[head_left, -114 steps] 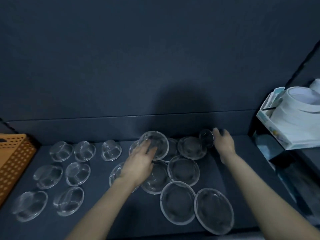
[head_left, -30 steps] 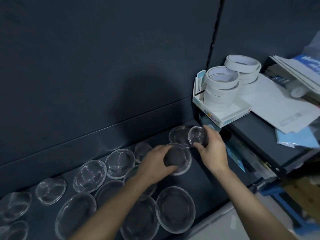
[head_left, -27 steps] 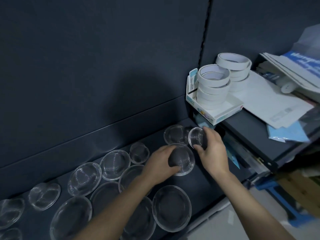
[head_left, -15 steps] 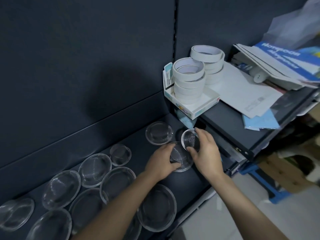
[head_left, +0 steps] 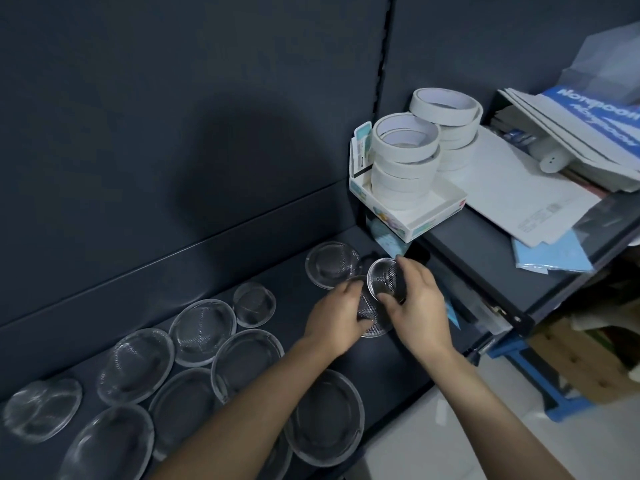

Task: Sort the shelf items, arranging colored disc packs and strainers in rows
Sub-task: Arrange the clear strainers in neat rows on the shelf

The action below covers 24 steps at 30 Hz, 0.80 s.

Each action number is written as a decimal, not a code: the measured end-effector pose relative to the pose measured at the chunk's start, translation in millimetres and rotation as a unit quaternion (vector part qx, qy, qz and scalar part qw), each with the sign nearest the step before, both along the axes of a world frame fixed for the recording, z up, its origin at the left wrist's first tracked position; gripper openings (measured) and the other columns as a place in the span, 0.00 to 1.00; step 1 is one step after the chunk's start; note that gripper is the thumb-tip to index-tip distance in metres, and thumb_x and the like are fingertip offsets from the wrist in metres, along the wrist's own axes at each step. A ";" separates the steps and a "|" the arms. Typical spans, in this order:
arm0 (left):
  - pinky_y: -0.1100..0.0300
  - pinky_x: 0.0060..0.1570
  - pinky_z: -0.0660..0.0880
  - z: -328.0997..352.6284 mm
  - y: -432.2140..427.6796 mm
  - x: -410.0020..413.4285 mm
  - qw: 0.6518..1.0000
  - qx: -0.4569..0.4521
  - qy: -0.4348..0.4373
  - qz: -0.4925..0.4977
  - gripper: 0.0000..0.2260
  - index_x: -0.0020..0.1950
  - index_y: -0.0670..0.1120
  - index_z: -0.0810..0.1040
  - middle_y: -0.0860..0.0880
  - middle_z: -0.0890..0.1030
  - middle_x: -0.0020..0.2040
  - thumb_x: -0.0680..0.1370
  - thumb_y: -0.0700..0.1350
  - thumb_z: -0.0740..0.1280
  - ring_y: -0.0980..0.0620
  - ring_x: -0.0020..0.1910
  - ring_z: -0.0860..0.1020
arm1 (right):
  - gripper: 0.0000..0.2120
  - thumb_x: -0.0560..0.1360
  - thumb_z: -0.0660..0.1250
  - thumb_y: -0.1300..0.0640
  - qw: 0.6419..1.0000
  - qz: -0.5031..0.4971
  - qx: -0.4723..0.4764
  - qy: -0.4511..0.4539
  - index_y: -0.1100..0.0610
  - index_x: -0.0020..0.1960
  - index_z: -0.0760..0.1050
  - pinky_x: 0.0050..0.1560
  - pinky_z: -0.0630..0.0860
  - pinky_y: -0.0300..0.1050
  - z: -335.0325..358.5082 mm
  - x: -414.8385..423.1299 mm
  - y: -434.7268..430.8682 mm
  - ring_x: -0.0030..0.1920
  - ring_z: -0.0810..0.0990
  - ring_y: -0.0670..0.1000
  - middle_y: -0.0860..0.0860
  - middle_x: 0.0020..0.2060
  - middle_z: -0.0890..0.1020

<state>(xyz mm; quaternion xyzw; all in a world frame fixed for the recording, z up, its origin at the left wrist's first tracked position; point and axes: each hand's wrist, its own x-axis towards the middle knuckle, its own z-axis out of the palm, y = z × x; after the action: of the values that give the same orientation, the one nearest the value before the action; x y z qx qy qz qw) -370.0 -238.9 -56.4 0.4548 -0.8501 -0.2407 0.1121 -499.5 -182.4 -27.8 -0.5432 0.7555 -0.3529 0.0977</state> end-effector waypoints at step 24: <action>0.68 0.52 0.63 32.2 -16.1 130.0 0.965 -0.013 0.086 0.249 0.33 0.70 0.44 0.67 0.46 0.69 0.63 0.69 0.51 0.74 0.48 0.59 0.72 | 0.31 0.67 0.76 0.63 0.994 0.107 0.001 -0.019 0.61 0.68 0.70 0.63 0.61 0.34 16.8 73.6 -5.5 0.65 0.72 0.54 0.55 0.63 0.75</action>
<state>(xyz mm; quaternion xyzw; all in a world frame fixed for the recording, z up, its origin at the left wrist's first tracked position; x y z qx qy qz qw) -240.0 -255.0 -24.2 0.6285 -0.6999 -0.2325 0.2471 -425.9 -187.9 -11.0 -0.6138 0.6916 -0.3500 0.1495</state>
